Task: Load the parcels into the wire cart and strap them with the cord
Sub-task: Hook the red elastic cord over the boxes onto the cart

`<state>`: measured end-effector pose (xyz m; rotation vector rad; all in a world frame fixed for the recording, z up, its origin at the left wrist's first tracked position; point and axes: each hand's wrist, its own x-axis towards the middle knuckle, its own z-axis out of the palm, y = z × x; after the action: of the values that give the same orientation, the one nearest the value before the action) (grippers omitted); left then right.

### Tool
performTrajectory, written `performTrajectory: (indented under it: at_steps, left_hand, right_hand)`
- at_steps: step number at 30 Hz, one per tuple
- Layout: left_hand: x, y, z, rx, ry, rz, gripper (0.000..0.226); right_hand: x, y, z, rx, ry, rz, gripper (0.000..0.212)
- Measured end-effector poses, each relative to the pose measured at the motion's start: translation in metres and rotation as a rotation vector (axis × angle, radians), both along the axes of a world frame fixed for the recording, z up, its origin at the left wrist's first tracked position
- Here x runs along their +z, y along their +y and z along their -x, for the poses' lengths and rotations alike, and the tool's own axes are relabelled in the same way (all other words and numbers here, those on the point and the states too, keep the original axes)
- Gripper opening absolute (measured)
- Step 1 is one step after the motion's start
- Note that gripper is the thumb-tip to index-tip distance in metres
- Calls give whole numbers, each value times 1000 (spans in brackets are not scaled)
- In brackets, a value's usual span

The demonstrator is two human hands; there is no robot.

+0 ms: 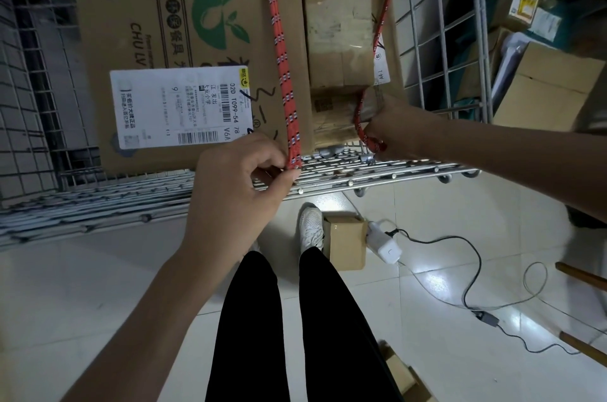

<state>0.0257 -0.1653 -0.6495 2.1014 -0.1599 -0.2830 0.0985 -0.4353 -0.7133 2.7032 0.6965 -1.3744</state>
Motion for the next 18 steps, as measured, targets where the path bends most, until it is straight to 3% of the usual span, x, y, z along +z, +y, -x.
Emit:
performTrajectory:
  at_steps: [3, 11, 14, 18]
  left_hand:
    - [0, 0, 0, 2, 7, 21, 13]
    - [0, 0, 2, 8, 3, 11, 13]
    - [0, 0, 2, 21, 2, 20, 14]
    - [0, -1, 3, 30, 0, 19, 13]
  right_hand:
    - [12, 1, 4, 48, -40, 45, 24]
    - [23, 4, -1, -184, 44, 110, 43]
    - [32, 4, -4, -255, 34, 57, 29]
    - [50, 3, -10, -312, -81, 21, 32]
